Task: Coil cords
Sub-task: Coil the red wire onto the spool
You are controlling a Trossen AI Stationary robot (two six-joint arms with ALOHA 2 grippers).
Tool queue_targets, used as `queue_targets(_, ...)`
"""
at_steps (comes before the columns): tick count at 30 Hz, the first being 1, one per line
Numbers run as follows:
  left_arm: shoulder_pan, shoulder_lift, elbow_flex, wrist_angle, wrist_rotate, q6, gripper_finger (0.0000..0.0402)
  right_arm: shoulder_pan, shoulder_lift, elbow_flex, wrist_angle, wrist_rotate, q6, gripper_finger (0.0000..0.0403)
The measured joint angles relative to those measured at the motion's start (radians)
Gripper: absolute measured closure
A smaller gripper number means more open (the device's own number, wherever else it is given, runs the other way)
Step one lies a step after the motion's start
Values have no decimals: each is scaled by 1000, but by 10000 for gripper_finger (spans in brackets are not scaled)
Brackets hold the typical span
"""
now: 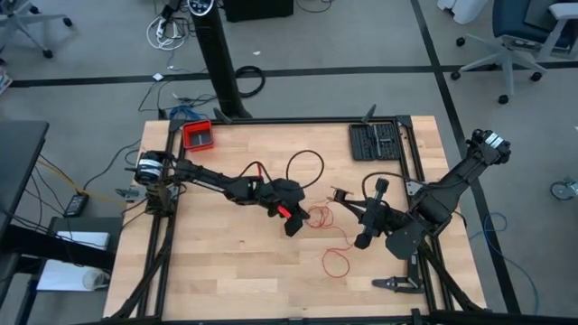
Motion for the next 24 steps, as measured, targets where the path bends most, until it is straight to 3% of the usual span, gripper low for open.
queue_targets(7,14,0,0,32,-113,128,401,0,-54,0,-212,-75,223,398)
queue_targets(16,13,-2,0,286,-135,346,401,2,-129,0,-315,-178,397,398)
queue_targets(20,22,-2,0,248,-141,420,401,9,-143,0,-326,-187,440,398)
queue_targets(24,34,-6,0,136,-141,423,401,9,-153,0,-360,-269,489,398)
